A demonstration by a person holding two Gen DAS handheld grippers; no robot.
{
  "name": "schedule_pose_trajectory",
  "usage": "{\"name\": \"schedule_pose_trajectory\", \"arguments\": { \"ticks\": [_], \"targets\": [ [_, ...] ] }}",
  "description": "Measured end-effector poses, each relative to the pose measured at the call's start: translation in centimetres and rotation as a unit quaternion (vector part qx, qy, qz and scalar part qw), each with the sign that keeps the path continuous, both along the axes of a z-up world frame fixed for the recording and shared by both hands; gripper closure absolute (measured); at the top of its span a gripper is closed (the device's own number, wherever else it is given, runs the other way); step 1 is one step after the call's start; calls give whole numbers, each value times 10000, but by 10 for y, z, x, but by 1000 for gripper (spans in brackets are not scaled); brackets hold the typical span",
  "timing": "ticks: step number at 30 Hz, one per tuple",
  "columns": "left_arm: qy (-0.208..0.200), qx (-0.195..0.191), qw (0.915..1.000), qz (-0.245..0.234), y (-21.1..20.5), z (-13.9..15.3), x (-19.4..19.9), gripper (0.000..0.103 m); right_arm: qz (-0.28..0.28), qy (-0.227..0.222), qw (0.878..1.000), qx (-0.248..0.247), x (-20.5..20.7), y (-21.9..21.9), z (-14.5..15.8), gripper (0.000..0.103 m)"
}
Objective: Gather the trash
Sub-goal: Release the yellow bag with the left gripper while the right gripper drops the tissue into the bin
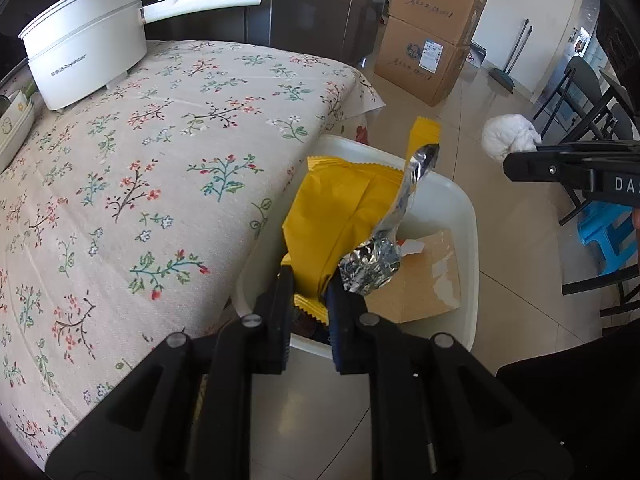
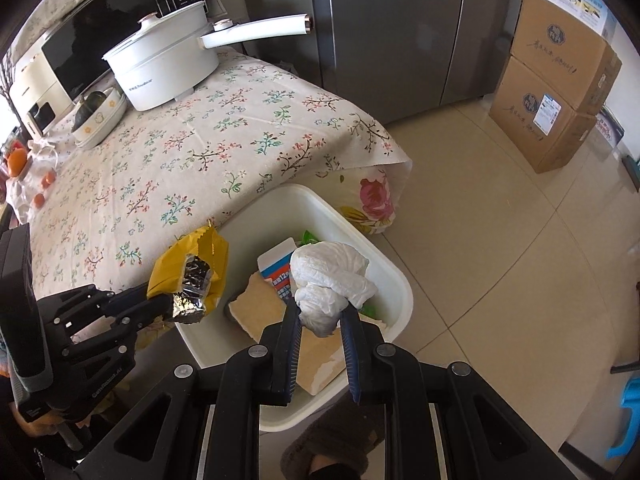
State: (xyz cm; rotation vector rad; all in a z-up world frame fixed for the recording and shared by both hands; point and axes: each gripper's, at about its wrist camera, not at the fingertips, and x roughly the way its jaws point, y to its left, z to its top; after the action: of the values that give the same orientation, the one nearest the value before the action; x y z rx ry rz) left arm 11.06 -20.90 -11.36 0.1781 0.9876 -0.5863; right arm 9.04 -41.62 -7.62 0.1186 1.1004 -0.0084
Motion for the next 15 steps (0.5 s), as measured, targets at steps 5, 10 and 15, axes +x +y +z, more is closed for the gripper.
{"name": "schedule_pose_trajectory", "arguments": {
  "ticks": [5,10,15],
  "targets": [
    [-62,109,9999,95,4,3,2,64,28,19,10000,-6,3,3,0,83],
    [-248,61,9996,144,12,19,-5,28,69,41,10000,10,5,7,-1,83],
    [-286,186,9991,236,23,28,-11,22,94,153,9998,87,9,13,-6,83]
  ]
}}
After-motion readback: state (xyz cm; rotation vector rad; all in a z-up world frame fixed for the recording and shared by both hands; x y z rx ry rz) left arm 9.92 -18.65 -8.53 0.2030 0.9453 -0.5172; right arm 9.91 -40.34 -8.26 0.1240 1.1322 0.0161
